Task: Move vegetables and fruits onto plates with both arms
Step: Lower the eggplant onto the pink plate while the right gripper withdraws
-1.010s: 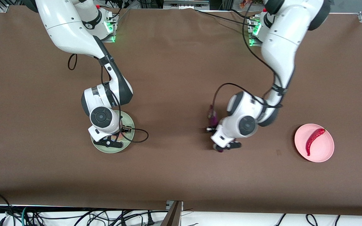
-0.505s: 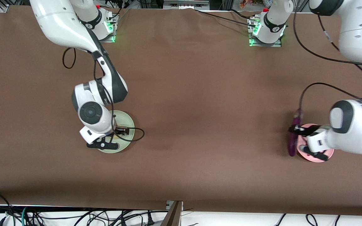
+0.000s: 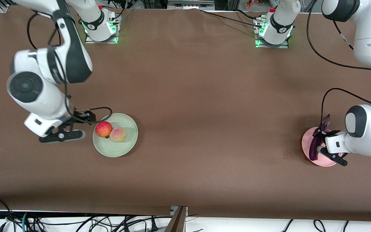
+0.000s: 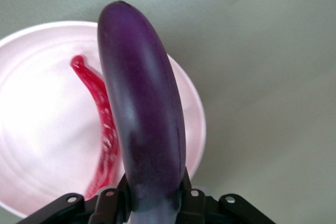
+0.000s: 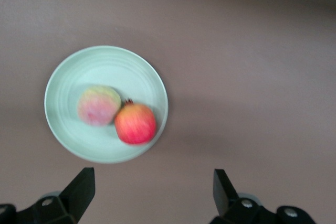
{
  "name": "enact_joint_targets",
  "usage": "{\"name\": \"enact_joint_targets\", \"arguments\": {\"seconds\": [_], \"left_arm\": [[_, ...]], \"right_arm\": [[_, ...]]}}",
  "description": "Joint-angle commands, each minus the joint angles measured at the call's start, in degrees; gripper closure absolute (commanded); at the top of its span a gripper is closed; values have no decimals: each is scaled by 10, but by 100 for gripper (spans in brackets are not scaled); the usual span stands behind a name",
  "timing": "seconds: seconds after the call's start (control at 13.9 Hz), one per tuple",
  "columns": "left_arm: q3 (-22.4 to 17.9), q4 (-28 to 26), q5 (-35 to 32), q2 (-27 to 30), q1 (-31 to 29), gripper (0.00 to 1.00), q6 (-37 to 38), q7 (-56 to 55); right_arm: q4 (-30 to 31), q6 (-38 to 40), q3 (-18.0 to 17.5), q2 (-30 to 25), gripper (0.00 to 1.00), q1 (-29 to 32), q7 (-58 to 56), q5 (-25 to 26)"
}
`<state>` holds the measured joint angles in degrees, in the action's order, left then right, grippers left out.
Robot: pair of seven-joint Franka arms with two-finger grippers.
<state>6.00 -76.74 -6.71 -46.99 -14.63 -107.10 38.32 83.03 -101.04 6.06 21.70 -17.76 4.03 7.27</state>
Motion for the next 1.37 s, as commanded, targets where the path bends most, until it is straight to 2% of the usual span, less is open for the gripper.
{"name": "enact_joint_targets", "arguments": {"seconds": [0.0, 0.14, 0.22, 0.29, 0.36, 0.5, 0.72, 0.94, 1.3], "left_arm": [[3, -1, -12, -10, -7, 100, -30, 31], [0, 0, -11, -16, -7, 100, -34, 32], [0, 1, -11, -20, -8, 100, -35, 30], [0, 2, -11, -21, -8, 60, -41, 30], [0, 3, -7, -24, -8, 1, -47, 28], [0, 4, -1, -20, -17, 0, -46, 25], [6, 9, -1, 7, -16, 0, -19, 15], [11, 10, -1, 57, -13, 0, 32, -1], [30, 9, 38, 177, -12, 0, 147, -81]], "right_arm": [[27, 64, -7, -66, 1, 30, -11, -29], [28, 122, -11, -98, 0, 42, -7, -32], [34, 126, -12, -104, 0, 43, -8, -32], [38, 126, -12, -117, 0, 50, -13, -31], [55, 128, -17, -133, 0, 61, -17, -31], [96, 127, -32, -184, 0, 100, -17, -37], [92, 120, -34, -211, 0, 127, -18, -45], [97, 139, -34, -215, 0, 149, -77, -64], [83, 148, -33, -191, 0, 145, -80, -65]]}}
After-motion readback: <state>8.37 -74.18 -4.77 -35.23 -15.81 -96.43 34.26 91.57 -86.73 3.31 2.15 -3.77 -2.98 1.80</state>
